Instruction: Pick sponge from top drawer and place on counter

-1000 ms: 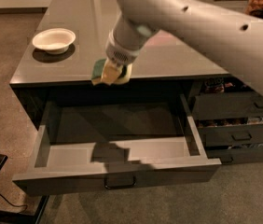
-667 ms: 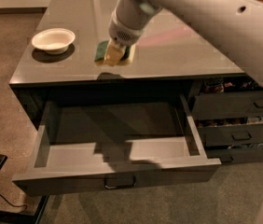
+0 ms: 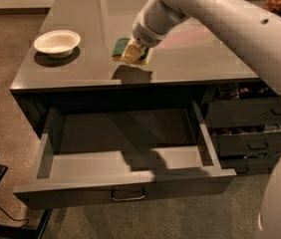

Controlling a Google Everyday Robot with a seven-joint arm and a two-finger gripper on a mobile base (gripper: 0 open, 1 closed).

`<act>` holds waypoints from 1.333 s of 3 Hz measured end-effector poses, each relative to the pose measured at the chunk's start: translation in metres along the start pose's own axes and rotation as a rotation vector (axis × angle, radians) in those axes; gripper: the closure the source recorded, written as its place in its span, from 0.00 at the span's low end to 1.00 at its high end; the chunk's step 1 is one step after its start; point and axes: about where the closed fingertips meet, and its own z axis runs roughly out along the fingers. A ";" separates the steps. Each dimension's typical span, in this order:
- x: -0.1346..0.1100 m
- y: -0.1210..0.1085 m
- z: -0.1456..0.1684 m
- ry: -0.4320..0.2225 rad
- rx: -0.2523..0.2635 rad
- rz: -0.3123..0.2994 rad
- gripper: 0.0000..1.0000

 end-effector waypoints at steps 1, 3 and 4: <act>0.016 -0.017 0.022 -0.084 0.023 0.071 1.00; 0.015 -0.020 0.024 -0.093 0.032 0.076 0.58; 0.015 -0.020 0.024 -0.093 0.032 0.076 0.35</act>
Offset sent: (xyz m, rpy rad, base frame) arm 0.0198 -0.0077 -0.0192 0.0915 -0.0137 -0.0397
